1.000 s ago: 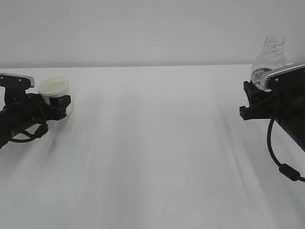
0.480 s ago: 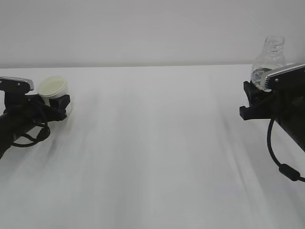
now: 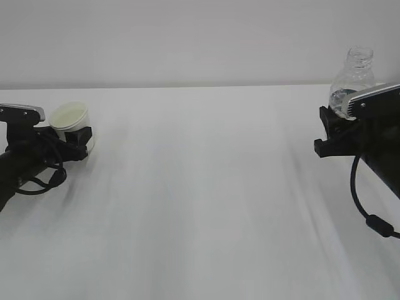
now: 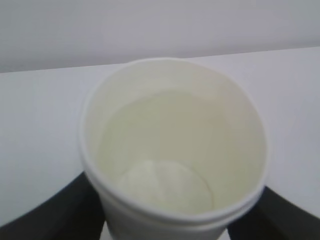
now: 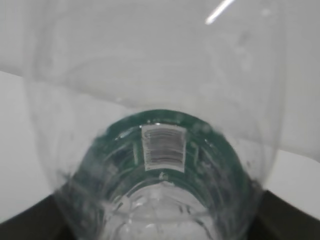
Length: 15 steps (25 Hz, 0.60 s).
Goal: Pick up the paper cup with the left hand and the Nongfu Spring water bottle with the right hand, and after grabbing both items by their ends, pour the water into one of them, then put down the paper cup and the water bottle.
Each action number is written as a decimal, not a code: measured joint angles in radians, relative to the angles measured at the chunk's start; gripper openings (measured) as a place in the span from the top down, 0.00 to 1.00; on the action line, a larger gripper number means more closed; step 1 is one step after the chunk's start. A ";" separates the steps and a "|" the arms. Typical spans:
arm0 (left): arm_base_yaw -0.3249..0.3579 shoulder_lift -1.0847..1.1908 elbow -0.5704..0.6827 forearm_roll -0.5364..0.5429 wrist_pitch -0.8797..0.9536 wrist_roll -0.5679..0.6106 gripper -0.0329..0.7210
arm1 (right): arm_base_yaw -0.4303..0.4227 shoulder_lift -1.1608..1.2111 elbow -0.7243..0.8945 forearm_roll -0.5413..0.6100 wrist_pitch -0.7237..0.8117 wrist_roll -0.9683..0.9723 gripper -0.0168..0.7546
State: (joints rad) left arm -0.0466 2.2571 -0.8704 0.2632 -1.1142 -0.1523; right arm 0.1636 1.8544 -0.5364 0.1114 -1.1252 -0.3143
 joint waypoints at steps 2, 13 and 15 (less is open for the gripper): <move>0.000 0.000 0.000 0.000 0.000 0.000 0.31 | 0.000 0.000 0.000 0.000 0.000 0.000 0.38; 0.000 0.000 0.000 -0.002 -0.023 0.000 0.19 | 0.000 0.000 0.000 0.000 0.000 0.000 0.38; 0.000 0.000 0.000 -0.002 -0.023 0.000 0.19 | 0.000 0.000 0.000 0.000 0.000 0.000 0.38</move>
State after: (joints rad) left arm -0.0466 2.2571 -0.8704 0.2613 -1.1371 -0.1523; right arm 0.1636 1.8544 -0.5364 0.1114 -1.1252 -0.3143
